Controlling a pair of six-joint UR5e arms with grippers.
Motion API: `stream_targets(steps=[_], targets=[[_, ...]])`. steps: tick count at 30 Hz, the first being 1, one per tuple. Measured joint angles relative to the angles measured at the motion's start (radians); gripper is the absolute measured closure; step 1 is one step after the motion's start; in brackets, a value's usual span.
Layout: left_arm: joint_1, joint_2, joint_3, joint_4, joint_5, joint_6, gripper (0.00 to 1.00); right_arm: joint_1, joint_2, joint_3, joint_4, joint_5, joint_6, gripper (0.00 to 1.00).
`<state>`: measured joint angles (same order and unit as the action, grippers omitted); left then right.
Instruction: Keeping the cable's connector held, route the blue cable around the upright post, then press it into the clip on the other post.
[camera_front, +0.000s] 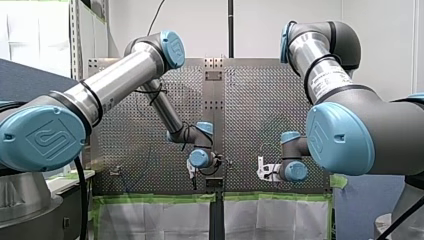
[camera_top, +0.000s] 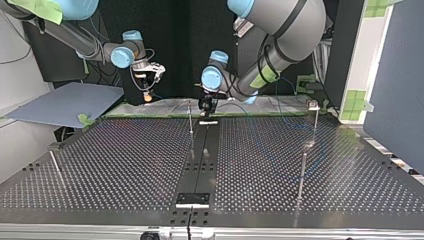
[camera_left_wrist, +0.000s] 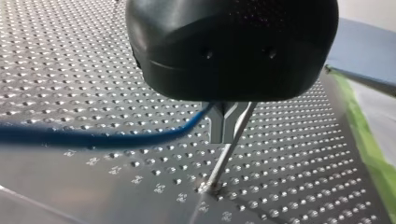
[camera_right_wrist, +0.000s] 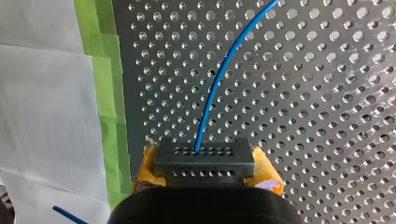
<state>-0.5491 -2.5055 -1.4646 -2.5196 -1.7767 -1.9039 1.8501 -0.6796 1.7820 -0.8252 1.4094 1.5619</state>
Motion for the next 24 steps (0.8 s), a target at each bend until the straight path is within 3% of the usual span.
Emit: stream_targets(steps=[15,24], targets=[[-0.054,0.0,0.0,-0.041,0.0,0.027,1.0,0.0,0.001,0.0,-0.002,-0.001,0.0,1.0],[-0.047,0.026,0.0,-0.047,-0.006,0.03,1.0,0.0,0.002,0.0,-0.008,-0.007,0.0,1.0]])
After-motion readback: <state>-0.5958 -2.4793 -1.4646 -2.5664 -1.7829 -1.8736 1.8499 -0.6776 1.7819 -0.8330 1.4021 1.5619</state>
